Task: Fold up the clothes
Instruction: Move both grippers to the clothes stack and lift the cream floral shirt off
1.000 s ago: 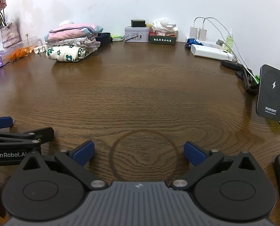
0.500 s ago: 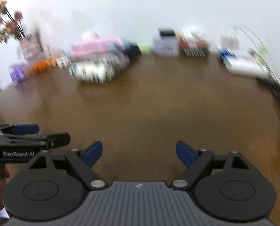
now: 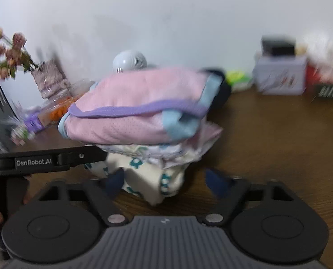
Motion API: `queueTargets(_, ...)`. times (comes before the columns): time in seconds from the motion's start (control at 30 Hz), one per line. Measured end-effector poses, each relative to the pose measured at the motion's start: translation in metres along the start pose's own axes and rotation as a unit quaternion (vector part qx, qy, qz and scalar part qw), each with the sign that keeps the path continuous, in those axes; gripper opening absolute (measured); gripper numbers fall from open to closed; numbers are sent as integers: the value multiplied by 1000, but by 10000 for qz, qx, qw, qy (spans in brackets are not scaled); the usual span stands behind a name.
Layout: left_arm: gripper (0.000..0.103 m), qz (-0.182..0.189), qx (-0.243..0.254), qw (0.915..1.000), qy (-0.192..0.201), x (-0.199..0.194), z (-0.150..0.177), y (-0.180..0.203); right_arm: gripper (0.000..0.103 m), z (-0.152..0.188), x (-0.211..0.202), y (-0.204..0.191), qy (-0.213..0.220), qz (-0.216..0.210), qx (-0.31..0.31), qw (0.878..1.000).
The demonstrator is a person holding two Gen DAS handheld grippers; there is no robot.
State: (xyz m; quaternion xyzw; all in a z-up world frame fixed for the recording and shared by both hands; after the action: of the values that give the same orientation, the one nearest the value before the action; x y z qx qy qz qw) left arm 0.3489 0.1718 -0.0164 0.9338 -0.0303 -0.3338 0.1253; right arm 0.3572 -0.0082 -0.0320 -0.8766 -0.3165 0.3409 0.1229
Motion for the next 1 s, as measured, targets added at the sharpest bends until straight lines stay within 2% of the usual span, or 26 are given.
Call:
queueTargets(0.07, 23, 94, -169, 9997, 153, -8, -6, 5, 19, -10, -12, -8, 216, -145, 114, 9996)
queueTargets(0.1, 18, 107, -248, 9993, 242, -13, -9, 7, 11, -15, -18, -12, 324, -217, 171, 9991)
queueTargets(0.17, 16, 193, -376, 9975, 563, -40, -25, 20, 8, -27, -33, -22, 560, -369, 263, 9974)
queueTargets(0.27, 16, 499, -622, 9866, 1422, -119, -65, 46, 6, -69, -104, -65, 1326, -755, -29, 9883)
queueTargets(0.3, 29, 598, -749, 9808, 1700, -147, -79, 52, 6, -84, -132, -80, 1586, -1000, -105, 9822)
queueTargets(0.33, 49, 647, -859, 9773, 1823, -168, -88, 56, 6, -99, -159, -94, 1822, -1229, -167, 9754)
queueTargets(0.37, 60, 678, -956, 9750, 1887, -186, -95, 60, 6, -109, -181, -102, 1907, -1351, -121, 9722)
queueTargets(0.4, 65, 637, -944, 9743, 1944, -204, -98, 66, 6, -117, -199, -107, 1915, -1397, 5, 9715)
queueTargets(0.5, 66, 716, -589, 9755, 1995, -237, -91, 92, 6, -115, -245, -125, 1985, -1428, -194, 9694)
queueTargets(0.57, 67, 855, -551, 9761, 1919, -253, -84, 106, 6, -105, -269, -131, 2024, -1363, -395, 9690)
queueTargets(0.63, 69, 760, -350, 9792, 1849, -261, -72, 119, 6, -93, -288, -131, 1993, -1177, -557, 9713)
queueTargets(0.73, 76, 431, 37, 9858, 1622, -257, -36, 130, 7, -58, -291, -104, 1417, -486, -473, 9876)
queueTargets(0.77, 77, 373, 141, 9887, 1444, -248, -17, 132, 10, -40, -285, -89, 1100, -188, -459, 9927)
queueTargets(0.83, 77, 258, 348, 9931, 1087, -230, 20, 135, 27, 2, -271, -53, 481, 510, -490, 9963)
queueTargets(0.87, 77, 264, 425, 9947, 898, -222, 39, 138, 40, 23, -279, -42, 463, 879, -473, 9939)
queueTargets(0.9, 77, 295, 491, 9959, 706, -214, 59, 141, 42, 41, -286, -26, 497, 1184, -440, 9907)
queueTargets(1.0, 77, 388, 688, 9968, 126, -190, 120, 149, 43, 82, -312, -4, 460, 1365, -86, 9895)
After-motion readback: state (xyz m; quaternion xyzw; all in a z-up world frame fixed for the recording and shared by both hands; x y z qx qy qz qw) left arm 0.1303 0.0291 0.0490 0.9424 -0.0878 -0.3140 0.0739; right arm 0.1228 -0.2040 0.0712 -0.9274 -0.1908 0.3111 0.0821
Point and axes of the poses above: each gripper's, at about its wrist camera, not at the fingertips, and x roughly the way its jaws point, y to its right, z to its underside, the point moved 8 cm from there along x, roughly the way its jaws point, and after that the axes turned 6 degrees about -z, right-handed, at the moved point
